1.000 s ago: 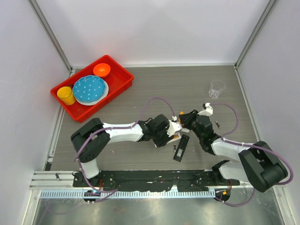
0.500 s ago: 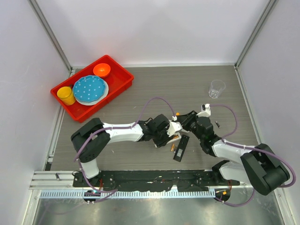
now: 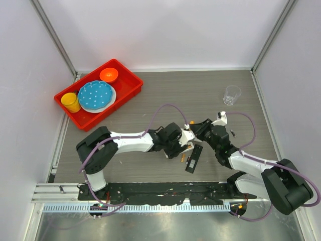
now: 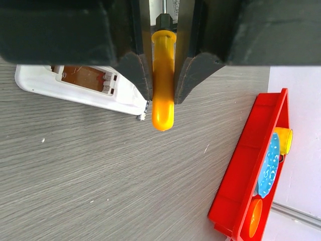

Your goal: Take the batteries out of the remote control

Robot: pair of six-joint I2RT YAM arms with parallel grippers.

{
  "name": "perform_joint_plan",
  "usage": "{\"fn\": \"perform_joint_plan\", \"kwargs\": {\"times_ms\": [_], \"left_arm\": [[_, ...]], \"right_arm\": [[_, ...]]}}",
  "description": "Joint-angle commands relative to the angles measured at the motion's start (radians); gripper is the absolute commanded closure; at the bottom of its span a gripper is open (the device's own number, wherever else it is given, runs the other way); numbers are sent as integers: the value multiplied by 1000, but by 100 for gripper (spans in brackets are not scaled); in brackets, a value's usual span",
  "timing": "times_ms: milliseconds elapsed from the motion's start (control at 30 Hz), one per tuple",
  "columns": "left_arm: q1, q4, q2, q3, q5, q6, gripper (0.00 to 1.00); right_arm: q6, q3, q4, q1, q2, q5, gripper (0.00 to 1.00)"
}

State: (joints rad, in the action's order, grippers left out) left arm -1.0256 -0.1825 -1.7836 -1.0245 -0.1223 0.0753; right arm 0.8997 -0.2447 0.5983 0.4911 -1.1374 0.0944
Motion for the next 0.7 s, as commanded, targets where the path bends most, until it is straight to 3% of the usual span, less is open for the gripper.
{"fn": "perform_joint_plan", "kwargs": {"times_ms": [0,67,133,433,667], "left_arm": [[-4,-2,9,18,55,-20,42],[-4,9,19,30,96,-20,28],[-4,14,32,41,149,-25,26],[-2,49,69,73,322,-35,26],[4,63,35,61,391,-52,31]], "right_arm": [[-39,-27,-8,1,42,42,99],[-45,-31,-20,1,50,48,99],[-56,-31,-31,0,62,56,99],[-82,-42,-54,1,61,68,99],[-88,-53,-48,1,27,56,99]]}}
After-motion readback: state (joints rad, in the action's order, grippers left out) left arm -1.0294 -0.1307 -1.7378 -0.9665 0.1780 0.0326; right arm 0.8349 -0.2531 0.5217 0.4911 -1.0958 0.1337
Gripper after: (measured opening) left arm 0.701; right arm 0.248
